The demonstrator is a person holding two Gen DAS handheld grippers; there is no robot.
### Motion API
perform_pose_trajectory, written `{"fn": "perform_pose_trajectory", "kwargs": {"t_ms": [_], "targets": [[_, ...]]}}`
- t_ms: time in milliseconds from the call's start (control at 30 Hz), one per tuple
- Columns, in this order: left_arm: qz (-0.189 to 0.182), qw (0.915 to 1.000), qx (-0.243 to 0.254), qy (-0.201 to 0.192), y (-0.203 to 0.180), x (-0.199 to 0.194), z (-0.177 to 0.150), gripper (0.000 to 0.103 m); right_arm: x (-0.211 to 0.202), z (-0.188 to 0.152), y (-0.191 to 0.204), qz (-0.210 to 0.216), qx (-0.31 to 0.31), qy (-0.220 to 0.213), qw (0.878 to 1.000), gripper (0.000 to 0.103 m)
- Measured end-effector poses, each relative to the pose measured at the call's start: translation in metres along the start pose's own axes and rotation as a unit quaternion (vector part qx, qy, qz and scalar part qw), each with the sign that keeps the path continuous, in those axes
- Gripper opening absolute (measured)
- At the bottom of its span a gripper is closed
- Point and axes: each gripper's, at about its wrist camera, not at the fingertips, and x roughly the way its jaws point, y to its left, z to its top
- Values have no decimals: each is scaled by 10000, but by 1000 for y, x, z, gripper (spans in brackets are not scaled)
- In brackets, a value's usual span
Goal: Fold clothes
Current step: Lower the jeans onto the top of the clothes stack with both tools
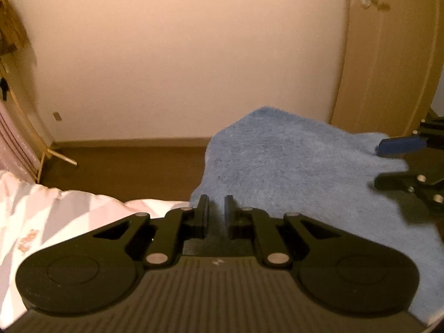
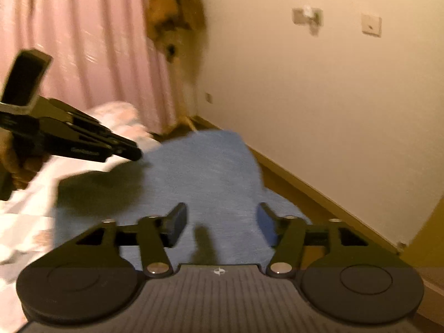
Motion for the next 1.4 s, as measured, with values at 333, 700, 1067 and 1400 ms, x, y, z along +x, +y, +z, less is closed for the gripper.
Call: {"fn": "perform_pose_trajectory", "kwargs": {"t_ms": [333, 700, 1067, 1400], "targets": [[64, 9998, 11, 181, -19, -43, -71, 11, -2, -50, 38, 536, -840, 741, 9923, 94], [281, 9994, -39, 174, -18, -25, -74, 12, 4, -61, 40, 547, -936, 777, 9911, 98], [767, 9951, -615, 105, -32, -84, -34, 39, -63, -19, 39, 147, 63, -99, 9998, 98], [797, 9830, -1594, 433, -50, -171, -66, 69, -129, -43, 73, -665, 1331, 466, 9878, 101]]}}
